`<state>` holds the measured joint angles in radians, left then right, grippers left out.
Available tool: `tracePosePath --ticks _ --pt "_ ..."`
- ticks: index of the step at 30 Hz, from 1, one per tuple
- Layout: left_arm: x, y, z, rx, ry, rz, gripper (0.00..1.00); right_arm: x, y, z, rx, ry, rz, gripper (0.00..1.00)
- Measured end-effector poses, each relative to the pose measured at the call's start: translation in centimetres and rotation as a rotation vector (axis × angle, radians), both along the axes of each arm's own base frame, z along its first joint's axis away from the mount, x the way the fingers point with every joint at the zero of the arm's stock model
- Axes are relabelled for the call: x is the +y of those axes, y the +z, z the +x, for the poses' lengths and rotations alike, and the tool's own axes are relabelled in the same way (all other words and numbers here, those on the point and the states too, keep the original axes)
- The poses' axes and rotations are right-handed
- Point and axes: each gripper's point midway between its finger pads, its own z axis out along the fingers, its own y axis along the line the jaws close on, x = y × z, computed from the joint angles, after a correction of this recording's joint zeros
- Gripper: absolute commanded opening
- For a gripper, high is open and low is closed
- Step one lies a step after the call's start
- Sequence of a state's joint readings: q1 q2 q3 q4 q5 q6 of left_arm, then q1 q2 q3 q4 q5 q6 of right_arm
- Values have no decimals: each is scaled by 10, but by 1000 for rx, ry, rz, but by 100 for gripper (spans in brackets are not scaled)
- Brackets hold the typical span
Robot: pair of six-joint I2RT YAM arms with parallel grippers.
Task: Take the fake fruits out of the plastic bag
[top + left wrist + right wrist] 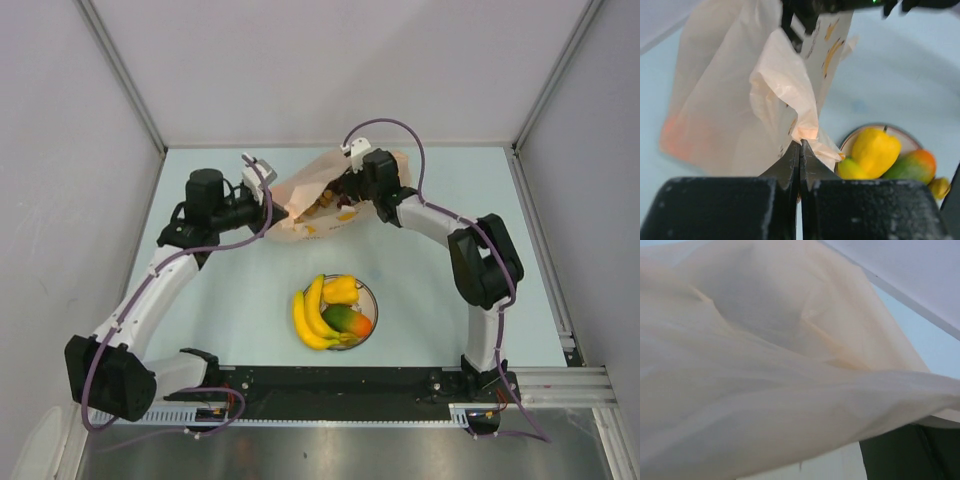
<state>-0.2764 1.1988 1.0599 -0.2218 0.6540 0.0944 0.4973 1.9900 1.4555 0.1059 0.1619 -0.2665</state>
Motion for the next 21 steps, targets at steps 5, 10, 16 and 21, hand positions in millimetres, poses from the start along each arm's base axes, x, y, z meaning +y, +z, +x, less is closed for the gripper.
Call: tracePosePath --ticks 5,10,16,21 --pt "30 -70 -18 30 14 229 0 4 -5 -41 59 72 -27 78" --pt "54 -114 -35 114 48 355 0 26 22 -91 72 219 -13 76" --pt "81 -111 -10 45 162 449 0 64 33 -117 59 369 21 72" --pt "105 -90 12 -16 293 487 0 74 12 -118 92 397 15 69"
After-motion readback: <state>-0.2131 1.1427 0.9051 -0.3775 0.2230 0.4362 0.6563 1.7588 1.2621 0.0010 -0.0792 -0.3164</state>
